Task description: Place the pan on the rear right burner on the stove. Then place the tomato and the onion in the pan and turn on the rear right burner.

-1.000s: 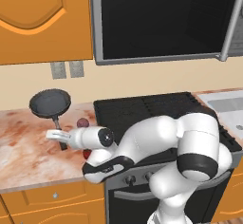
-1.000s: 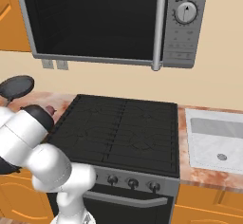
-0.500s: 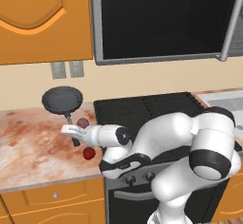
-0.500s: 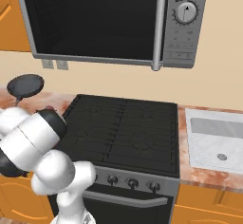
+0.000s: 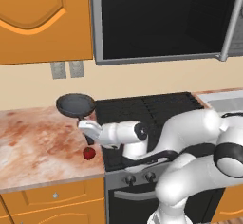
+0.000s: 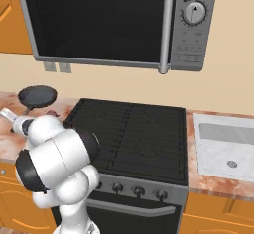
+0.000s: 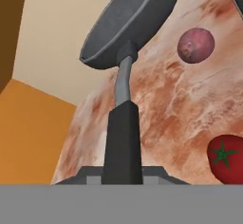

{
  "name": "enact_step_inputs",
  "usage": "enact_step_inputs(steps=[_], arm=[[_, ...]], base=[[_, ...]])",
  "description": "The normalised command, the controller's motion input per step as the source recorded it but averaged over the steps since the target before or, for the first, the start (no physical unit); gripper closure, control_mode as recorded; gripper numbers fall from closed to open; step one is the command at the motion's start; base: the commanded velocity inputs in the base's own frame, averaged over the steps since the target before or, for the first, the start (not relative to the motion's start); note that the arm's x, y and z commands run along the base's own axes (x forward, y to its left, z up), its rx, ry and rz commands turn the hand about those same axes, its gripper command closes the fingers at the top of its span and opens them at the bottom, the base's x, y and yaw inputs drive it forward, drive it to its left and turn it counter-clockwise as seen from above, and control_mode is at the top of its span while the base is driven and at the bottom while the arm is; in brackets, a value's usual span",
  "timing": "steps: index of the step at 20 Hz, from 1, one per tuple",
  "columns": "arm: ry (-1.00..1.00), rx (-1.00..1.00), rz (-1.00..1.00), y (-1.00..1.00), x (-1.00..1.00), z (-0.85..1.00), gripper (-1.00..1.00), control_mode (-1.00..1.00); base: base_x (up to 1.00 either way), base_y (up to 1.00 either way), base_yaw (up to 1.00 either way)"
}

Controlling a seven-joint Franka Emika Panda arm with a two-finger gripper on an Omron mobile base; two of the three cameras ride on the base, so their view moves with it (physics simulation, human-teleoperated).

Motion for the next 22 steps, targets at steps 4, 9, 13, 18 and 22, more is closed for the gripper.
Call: enact_step_inputs(steps=[4, 9, 13, 18, 22], arm=[[0.24, 0.00, 0.00, -0.61, 0.03, 0.51, 1.00, -1.00], [0.16, 0.00, -0.01, -0.49, 0.03, 0.58, 1.00, -1.00], [0.11, 0.00, 0.00, -0.43, 0.06, 0.63, 1.00, -1.00], [0.06, 0.00, 0.00, -0.48, 0.07, 0.58, 1.00, -1.00], [0.04, 0.00, -0.01, -0.36, 0.02, 0.10, 1.00, -1.00]], base=[[0.00, 0.00, 0.00], [0.00, 0.00, 0.00], [0.00, 0.00, 0.00], [0.00, 0.00, 0.00], [0.00, 0.00, 0.00]])
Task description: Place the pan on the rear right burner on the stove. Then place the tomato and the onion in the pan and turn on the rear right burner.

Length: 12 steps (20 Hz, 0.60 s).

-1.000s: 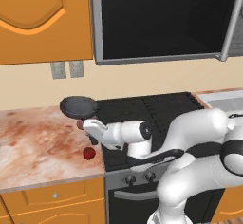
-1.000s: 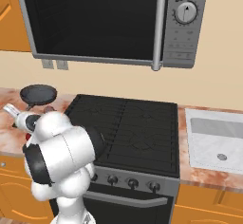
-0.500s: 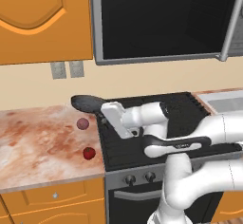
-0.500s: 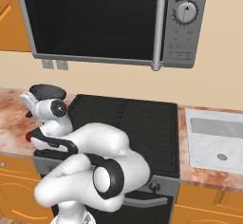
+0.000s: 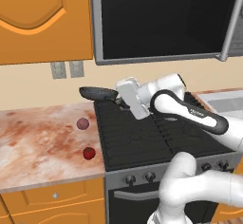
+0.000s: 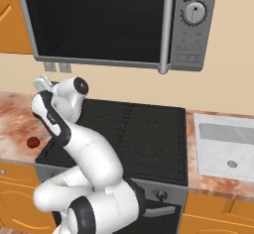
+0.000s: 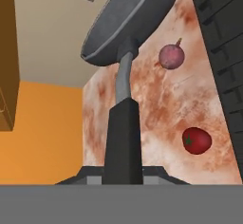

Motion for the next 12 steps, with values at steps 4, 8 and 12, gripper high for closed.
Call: enact_step_inputs(steps=[4, 8, 12], arm=[[0.00, 0.00, -0.02, -0.28, 0.00, -0.03, 1.00, -1.00], [0.00, 0.00, -0.02, -0.29, 0.00, -0.12, 1.00, -1.00], [-0.02, 0.00, 0.00, -0.32, 0.00, -0.15, 1.00, -1.00]], base=[[0.00, 0.00, 0.00], [0.00, 0.00, 0.00], [0.00, 0.00, 0.00]])
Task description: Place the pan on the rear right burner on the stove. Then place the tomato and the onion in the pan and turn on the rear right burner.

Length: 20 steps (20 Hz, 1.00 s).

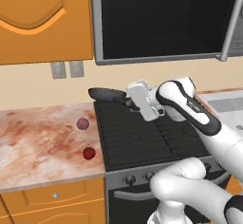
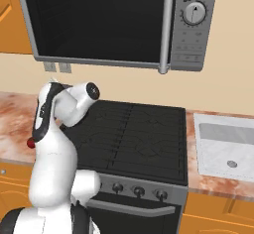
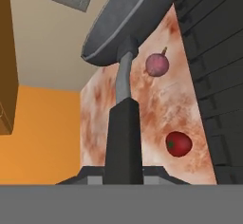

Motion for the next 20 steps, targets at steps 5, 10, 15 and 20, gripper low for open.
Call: enact_step_inputs(steps=[5, 10, 15, 20], arm=[[-0.07, 0.00, 0.00, -0.39, 0.00, -0.04, 1.00, -1.00], [-0.13, 0.00, 0.00, -0.40, 0.00, 0.00, 1.00, -1.00], [-0.07, -0.04, 0.00, -0.27, -0.03, 0.00, 1.00, -1.00], [0.01, -0.08, 0.00, -0.18, 0.00, 0.00, 1.00, -1.00]], base=[[0.00, 0.00, 0.00], [0.00, 0.00, 0.00], [0.00, 0.00, 0.00], [0.00, 0.00, 0.00]])
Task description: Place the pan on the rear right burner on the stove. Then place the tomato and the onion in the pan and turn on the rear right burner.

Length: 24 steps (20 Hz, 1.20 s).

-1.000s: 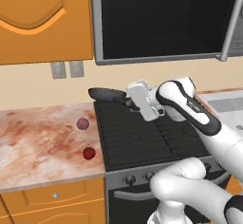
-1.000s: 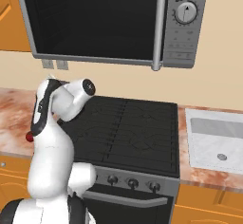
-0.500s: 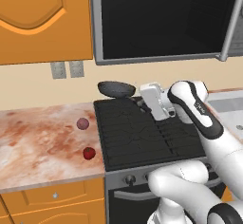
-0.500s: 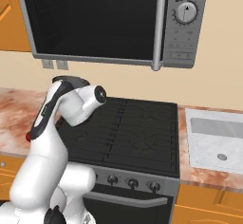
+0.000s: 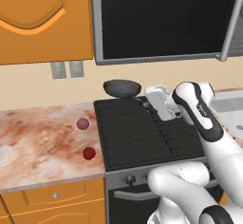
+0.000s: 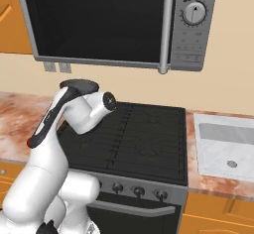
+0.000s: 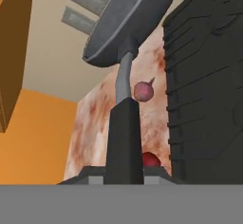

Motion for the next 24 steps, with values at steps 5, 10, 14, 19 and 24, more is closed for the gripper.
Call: enact_step_inputs(steps=[5, 10, 14, 19, 24], arm=[[0.07, -0.09, 0.00, -0.29, 0.00, 0.00, 1.00, -1.00], [0.00, -0.08, 0.00, -0.46, 0.00, 0.00, 1.00, -1.00], [0.00, -0.05, 0.00, -0.46, 0.00, 0.00, 1.00, -1.00], [0.00, -0.04, 0.00, -0.49, 0.00, 0.00, 1.00, -1.00], [0.00, -0.01, 0.00, -0.51, 0.00, 0.00, 1.00, -1.00]], base=[[0.00, 0.00, 0.00], [0.00, 0.00, 0.00], [0.00, 0.00, 0.00], [0.00, 0.00, 0.00], [0.00, 0.00, 0.00]])
